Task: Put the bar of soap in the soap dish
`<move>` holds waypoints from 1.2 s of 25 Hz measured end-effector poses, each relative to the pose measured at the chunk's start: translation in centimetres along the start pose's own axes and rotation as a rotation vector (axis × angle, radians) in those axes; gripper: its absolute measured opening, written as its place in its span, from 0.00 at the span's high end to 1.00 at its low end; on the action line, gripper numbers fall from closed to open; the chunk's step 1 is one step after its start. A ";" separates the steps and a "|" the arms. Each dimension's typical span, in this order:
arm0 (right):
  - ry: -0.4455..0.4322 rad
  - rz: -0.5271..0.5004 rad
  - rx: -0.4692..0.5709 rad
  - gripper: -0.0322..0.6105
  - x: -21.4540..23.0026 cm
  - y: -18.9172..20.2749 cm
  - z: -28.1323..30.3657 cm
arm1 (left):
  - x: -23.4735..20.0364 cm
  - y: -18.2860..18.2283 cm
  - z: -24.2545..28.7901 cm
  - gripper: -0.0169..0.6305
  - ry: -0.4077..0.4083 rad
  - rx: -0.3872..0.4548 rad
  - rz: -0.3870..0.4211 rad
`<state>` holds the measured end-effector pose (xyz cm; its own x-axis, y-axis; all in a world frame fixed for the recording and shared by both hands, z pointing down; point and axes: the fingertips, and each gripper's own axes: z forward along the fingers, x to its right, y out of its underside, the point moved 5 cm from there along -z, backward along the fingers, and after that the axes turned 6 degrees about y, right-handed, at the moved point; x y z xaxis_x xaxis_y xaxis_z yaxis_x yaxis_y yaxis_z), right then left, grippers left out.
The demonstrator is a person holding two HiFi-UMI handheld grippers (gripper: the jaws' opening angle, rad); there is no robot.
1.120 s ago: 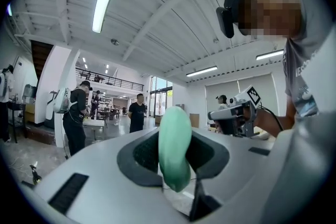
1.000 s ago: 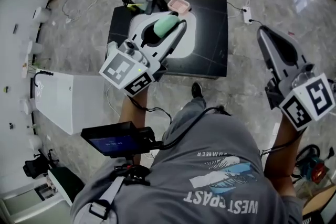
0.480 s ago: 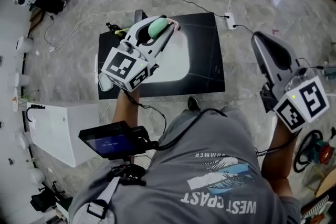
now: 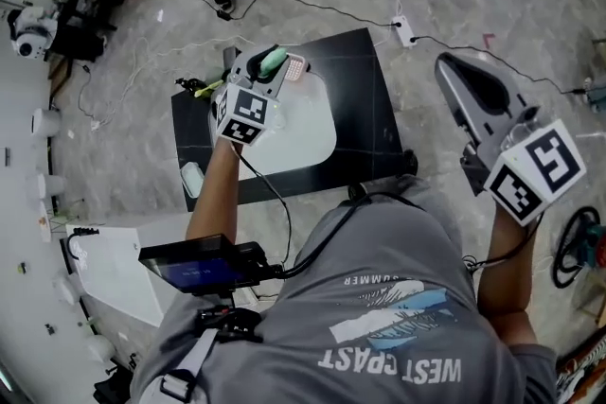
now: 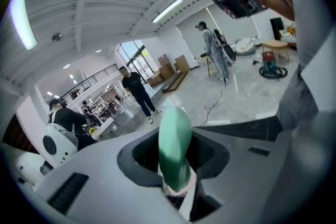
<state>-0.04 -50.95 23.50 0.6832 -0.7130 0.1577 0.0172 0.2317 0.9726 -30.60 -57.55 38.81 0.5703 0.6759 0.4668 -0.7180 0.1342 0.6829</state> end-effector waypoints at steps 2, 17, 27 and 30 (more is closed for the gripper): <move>-0.003 0.018 -0.005 0.94 1.1 0.4 0.9 | 0.0 2.1 2.2 0.80 0.023 -0.092 0.060; -0.001 0.084 -0.089 0.94 8.2 2.6 3.6 | -0.1 14.2 15.2 0.80 0.244 -0.560 0.378; 0.029 0.098 -0.137 0.94 11.9 3.0 4.3 | 0.1 18.7 18.3 0.80 0.323 -0.720 0.442; 0.032 0.098 -0.149 0.94 12.7 3.3 4.5 | 0.2 19.8 18.8 0.80 0.333 -0.750 0.468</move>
<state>5.39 -62.21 29.45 0.7100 -0.6610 0.2430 0.0553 0.3962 0.9165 -37.21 -68.42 62.97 0.0993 0.9358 0.3383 -0.9806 0.1499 -0.1266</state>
